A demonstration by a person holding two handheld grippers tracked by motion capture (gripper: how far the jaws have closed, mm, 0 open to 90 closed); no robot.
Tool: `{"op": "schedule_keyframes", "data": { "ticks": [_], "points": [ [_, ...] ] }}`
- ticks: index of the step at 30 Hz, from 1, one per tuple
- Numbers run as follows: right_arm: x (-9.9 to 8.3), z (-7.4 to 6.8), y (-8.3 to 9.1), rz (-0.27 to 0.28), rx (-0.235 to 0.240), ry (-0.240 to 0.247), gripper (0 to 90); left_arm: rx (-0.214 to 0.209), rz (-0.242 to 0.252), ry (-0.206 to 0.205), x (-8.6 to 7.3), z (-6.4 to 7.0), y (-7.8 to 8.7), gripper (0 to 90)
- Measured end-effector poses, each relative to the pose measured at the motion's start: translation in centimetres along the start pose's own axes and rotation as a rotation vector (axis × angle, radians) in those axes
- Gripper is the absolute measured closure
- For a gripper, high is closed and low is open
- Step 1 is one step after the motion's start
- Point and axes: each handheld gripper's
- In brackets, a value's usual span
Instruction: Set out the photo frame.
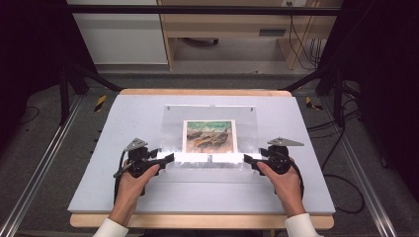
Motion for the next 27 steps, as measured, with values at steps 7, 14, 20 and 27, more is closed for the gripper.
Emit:
{"op": "schedule_keyframes", "data": {
  "ticks": [7, 14, 20, 27],
  "points": [
    [-0.6, -0.4, 0.7, 0.018, -0.028, 0.03, 33.1, 0.021, 0.004, -0.014, -0.5, 0.5, 0.7, 37.3],
    [-1.2, -1.0, 1.3, 0.022, -0.053, 0.045, 37.8, 0.04, 0.011, -0.023, -1.0, 1.0, 1.2, 41.0],
    [-1.8, -1.2, 1.8, 0.033, -0.068, 0.057, 42.1, 0.046, 0.014, -0.029, -1.4, 1.2, 1.6, 44.4],
    [-2.2, -1.4, 2.1, 0.041, -0.077, 0.066, 45.3, 0.051, 0.014, -0.031, -1.7, 1.4, 1.9, 46.6]
  ]
}}
Point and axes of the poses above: each handheld gripper's, and its own axes: y roughly backward along the jaws, x roughly out of its top, z roughly to its right, and after that the axes turned 15 degrees about -z, right-handed
